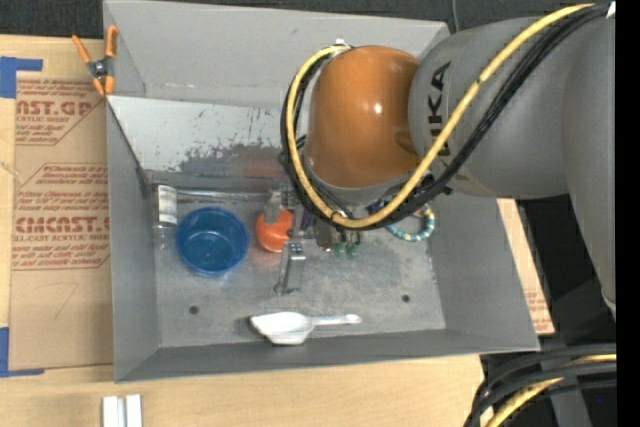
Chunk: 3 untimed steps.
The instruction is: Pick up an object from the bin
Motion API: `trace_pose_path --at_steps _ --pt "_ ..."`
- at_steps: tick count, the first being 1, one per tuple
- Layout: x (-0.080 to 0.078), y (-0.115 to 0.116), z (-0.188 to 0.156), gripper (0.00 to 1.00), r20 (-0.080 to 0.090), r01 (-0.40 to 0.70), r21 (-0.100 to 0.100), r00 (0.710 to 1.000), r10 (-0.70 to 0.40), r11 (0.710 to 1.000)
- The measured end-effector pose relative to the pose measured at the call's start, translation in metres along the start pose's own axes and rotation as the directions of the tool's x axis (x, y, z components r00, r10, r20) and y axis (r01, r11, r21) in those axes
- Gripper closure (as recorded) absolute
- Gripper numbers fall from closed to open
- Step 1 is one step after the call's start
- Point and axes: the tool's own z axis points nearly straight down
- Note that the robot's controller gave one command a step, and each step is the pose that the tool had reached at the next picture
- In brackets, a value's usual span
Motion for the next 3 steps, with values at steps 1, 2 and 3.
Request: trace_pose_path --at_steps 1,2,3 --pt "-0.002 -0.001 -0.005 0.0 0.008 -0.002 -0.001 1.0 0.002 1.0" --pt "-0.038 0.067 0.116 0.0 0.007 0.103 -0.001 0.995 -0.103 0.995" --pt "-0.047 0.081 0.055 0.0 0.019 0.183 -0.001 0.983 -0.183 0.983"
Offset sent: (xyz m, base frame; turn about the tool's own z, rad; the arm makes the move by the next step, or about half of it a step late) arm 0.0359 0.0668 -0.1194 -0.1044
